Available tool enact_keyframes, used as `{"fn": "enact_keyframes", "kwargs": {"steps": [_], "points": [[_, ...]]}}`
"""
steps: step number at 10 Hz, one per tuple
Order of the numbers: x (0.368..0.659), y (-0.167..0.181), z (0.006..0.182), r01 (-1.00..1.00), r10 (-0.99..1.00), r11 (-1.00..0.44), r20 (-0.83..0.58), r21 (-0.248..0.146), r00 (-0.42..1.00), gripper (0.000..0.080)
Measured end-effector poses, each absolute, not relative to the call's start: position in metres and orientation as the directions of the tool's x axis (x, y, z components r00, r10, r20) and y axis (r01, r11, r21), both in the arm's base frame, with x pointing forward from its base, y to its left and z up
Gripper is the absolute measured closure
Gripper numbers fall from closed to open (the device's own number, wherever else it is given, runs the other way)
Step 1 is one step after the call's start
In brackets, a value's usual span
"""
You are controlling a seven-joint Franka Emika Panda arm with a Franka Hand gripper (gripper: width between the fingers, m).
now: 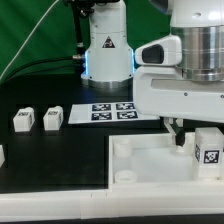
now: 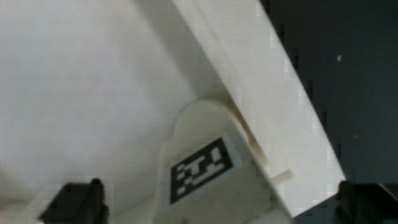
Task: Assemble one leg
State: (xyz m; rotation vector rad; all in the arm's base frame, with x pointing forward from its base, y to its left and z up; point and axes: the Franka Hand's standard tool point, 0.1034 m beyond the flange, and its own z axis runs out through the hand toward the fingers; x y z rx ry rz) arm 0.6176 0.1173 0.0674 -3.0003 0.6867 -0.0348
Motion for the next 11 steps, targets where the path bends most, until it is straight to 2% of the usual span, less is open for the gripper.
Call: {"fn": "enact_keyframes", "kwargs": {"steps": [2,5,7,9,10,11], "points": [[0.6189,0.1154,0.0687,-0.183,-0.184,-0.982,0.028,-0.041,0.982,0.0150],[0.6233,0.1129,0.0734,0.107,0.107,-0.994,0.036,-0.005,0.994,0.0150],[0.6235,0.1127,0.0733,0.122,0.121,-0.993,0.037,-0.005,0.992,0.0150],[0.6235,0.1127,0.0732,0.122,0.121,-0.993,0.037,-0.005,0.992,0.0394],[0.6235,0.1127,0.0732,0.122,0.121,-0.993,0.037,-0.005,0.992,0.0394],[0.6235,0.1125,0.0732,0.121,0.121,-0.993,0.037,-0.004,0.992,0.0508]]}}
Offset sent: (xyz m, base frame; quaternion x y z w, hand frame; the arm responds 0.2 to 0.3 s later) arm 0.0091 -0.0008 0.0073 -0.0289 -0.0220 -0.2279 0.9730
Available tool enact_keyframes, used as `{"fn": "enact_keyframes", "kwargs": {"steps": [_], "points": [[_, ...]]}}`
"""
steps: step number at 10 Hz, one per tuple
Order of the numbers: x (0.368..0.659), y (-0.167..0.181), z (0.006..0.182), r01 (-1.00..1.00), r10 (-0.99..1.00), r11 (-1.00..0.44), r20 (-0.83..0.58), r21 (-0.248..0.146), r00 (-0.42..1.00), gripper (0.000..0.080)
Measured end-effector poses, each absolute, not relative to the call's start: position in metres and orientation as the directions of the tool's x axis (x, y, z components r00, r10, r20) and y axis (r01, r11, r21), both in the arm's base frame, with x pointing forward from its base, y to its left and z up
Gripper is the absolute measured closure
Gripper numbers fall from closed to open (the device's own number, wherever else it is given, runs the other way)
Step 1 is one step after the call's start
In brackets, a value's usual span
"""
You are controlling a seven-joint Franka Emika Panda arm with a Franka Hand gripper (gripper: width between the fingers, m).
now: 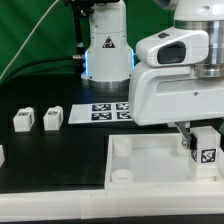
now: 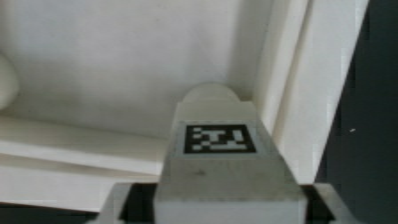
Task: Assemble one leg
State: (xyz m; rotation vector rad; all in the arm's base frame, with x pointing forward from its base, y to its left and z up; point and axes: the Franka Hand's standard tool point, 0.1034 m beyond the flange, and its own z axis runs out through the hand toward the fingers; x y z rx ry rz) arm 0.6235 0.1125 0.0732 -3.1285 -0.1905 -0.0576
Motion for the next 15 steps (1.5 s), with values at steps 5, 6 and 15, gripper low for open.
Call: {"fn": "enact_keyframes", "kwargs": {"steps": [5,6,15], "points": [[0.6230,0.1136,0.0725,-0.052,-0.053,-0.999,0.035,-0.014,0.998,0.0508],[0.6219,0.1154,0.0713,-0.191,-0.192,-0.981,0.032,-0.019,0.981,0.0508],[0.6201,0.1186,0.0705,-0.926,-0.927,-0.375,-0.015,-0.038,0.376,0.0506]]}}
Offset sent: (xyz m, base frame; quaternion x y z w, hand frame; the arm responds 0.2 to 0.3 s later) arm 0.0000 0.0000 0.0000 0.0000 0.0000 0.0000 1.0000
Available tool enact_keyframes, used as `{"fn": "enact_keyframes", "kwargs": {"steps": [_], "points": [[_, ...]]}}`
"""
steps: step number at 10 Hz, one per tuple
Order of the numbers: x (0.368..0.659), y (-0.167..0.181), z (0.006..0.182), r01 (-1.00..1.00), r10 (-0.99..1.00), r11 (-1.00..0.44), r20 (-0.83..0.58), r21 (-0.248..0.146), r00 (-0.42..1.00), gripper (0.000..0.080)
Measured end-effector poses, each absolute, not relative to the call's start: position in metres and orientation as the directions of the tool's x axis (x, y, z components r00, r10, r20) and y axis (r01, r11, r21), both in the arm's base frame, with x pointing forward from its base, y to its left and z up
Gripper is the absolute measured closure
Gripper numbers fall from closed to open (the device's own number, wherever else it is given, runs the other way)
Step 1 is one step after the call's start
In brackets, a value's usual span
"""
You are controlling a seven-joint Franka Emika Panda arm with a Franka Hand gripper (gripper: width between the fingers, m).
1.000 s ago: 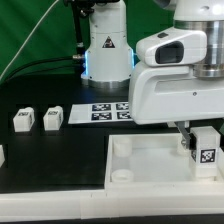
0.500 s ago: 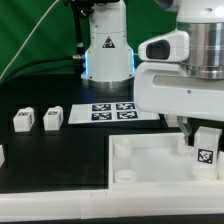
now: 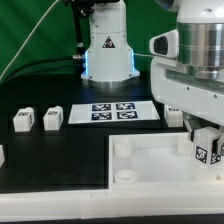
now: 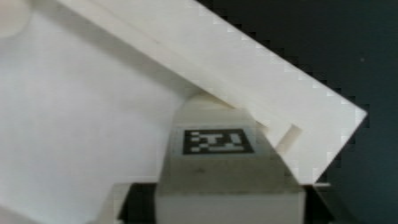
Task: Assemble one leg
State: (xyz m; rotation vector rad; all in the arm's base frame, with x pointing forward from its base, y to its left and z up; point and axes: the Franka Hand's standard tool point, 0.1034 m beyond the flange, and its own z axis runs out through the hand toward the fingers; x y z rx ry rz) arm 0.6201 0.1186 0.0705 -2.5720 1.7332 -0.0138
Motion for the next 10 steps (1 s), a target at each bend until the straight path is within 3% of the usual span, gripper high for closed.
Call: {"fn": "enact_keyframes", "kwargs": {"steps": [3,4,5,6,7,8,10], "points": [[0.6200,0.1201,0.0705,-0.995,-0.995,-0.089,-0.034,-0.038,0.090,0.0506],[0.6201,0.1200,0.0706,-0.997,-0.997,-0.067,-0.038,-0.038,0.068,0.0506],[0.6200,0.1202,0.0704,-0.994,-0.994,-0.100,-0.036,-0.039,0.101,0.0404],[0.6199,0.1203,0.0702,-0.990,-0.990,-0.138,-0.035,-0.040,0.140,0.0404],[0.6197,0.1207,0.0701,-0.989,-0.989,-0.141,-0.036,-0.039,0.143,0.0267],[0.6197,0.1206,0.0699,-0.980,-0.980,-0.196,-0.034,-0.041,0.198,0.0187],[0.6197,0.1190,0.0692,-0.901,-0.901,-0.431,-0.023,-0.045,0.433,0.0157]]}}
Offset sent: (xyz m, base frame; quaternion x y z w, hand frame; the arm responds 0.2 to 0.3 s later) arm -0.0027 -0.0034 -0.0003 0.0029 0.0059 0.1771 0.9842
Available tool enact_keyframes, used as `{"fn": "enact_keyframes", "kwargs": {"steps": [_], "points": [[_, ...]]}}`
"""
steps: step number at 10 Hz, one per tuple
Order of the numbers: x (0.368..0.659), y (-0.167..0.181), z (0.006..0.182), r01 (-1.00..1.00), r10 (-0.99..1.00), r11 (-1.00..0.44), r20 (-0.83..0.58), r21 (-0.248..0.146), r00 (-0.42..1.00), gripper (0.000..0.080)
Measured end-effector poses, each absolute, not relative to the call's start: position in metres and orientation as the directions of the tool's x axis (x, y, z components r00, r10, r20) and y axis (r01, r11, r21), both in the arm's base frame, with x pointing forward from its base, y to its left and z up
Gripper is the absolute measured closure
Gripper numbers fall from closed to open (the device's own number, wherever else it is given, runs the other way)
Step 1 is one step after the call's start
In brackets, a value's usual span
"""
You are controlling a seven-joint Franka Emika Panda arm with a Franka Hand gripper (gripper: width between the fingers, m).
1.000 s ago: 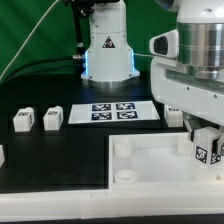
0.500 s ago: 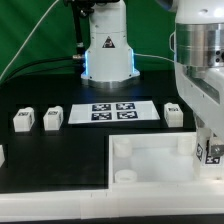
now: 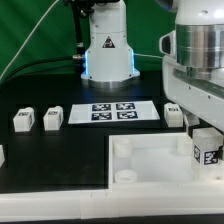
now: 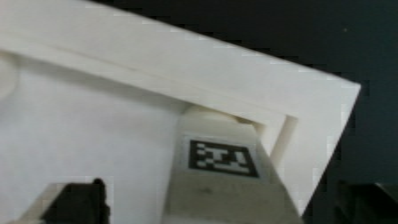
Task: Assemble one leg
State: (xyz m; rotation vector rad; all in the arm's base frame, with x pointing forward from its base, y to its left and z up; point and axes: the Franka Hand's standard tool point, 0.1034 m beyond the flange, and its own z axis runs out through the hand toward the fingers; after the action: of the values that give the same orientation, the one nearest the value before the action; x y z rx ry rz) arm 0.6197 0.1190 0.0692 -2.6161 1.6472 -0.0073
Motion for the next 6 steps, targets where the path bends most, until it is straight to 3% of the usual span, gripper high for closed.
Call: {"fn": "enact_keyframes", "kwargs": {"steps": [3,6], "points": [[0.6193,0.1157,0.0684,-0.706,-0.707,-0.707,-0.006,-0.048,0.708,0.0151],[0.6188,0.1151,0.0681,-0.486,-0.487,-0.873,0.010,-0.038,0.873,0.0151]]}}
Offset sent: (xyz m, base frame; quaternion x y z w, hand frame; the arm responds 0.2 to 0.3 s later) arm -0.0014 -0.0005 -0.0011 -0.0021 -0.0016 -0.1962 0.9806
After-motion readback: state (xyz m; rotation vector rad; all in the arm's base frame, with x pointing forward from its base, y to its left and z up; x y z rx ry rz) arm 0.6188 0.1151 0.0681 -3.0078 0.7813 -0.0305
